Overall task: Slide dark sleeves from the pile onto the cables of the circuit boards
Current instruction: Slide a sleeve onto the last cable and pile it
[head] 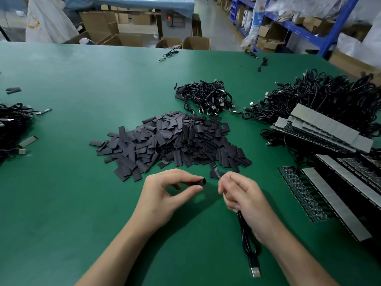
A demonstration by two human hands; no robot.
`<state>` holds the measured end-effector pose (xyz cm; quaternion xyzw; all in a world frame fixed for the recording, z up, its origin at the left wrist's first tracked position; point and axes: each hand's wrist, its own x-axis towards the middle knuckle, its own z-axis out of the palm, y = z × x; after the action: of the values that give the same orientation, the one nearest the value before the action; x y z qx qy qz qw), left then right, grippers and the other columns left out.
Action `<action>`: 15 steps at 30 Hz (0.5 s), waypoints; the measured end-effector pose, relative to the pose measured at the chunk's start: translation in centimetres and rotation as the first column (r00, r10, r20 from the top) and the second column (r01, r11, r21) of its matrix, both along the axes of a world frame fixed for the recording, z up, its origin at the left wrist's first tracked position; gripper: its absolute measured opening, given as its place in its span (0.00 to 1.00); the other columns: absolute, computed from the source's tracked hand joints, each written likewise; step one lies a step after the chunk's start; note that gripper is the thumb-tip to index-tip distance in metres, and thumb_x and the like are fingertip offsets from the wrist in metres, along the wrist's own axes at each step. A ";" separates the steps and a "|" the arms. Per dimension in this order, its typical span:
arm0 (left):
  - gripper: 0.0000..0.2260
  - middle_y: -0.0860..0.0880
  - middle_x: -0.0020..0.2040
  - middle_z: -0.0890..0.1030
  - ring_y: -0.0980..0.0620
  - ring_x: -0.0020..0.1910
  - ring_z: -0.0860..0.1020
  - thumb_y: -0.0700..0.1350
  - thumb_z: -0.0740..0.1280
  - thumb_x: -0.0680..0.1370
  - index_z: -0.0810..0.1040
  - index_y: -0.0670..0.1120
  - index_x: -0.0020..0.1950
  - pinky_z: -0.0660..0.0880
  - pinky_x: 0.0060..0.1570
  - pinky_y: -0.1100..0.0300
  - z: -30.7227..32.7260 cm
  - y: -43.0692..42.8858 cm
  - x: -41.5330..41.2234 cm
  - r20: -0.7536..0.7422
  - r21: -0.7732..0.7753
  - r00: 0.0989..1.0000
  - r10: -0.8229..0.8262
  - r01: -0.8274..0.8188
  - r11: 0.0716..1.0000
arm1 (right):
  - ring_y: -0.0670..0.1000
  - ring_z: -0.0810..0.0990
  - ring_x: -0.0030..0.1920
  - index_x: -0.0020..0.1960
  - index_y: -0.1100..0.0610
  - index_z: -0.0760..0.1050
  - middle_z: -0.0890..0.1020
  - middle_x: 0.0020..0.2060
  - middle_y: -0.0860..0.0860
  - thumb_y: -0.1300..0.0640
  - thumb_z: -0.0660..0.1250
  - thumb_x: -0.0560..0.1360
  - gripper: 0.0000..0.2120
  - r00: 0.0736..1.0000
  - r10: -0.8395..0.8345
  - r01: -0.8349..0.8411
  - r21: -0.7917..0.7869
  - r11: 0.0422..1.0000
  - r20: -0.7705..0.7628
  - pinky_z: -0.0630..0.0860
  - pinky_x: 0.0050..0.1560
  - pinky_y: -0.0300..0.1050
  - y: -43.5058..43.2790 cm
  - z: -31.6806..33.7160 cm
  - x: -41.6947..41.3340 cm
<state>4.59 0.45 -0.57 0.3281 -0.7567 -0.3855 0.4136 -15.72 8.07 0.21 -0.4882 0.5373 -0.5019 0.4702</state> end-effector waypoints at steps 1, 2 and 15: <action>0.07 0.60 0.48 0.87 0.56 0.48 0.85 0.51 0.77 0.74 0.88 0.56 0.51 0.78 0.45 0.53 0.0 0.0 0.0 0.013 -0.022 1.000 0.005 -0.005 1.000 | 0.49 0.59 0.30 0.38 0.52 0.73 0.61 0.28 0.46 0.41 0.63 0.78 0.17 0.998 0.025 -0.025 -0.002 1.000 -0.050 0.56 0.33 0.51 0.1 0.1 0.0; 0.07 0.60 0.48 0.86 0.56 0.48 0.85 0.50 0.77 0.74 0.88 0.56 0.51 0.78 0.45 0.53 0.0 0.0 0.0 0.026 -0.046 1.000 0.012 -0.010 0.999 | 0.49 0.59 0.30 0.37 0.52 0.71 0.62 0.28 0.46 0.40 0.63 0.77 0.18 0.995 0.050 -0.050 -0.002 0.999 -0.088 0.56 0.33 0.51 0.2 0.1 0.0; 0.09 0.58 0.49 0.85 0.59 0.49 0.84 0.48 0.77 0.74 0.89 0.49 0.53 0.79 0.53 0.62 0.3 0.2 0.3 0.126 -0.185 0.991 0.044 -0.020 0.982 | 0.46 0.63 0.31 0.35 0.50 0.66 0.64 0.29 0.44 0.40 0.63 0.76 0.18 0.944 0.099 -0.116 -0.036 0.993 -0.314 0.60 0.33 0.47 0.5 0.8 -0.3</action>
<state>4.88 0.65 -0.22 0.3251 -0.8088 -0.2853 0.3984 -16.05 8.60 0.97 -0.6024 0.5635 -0.4066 0.3928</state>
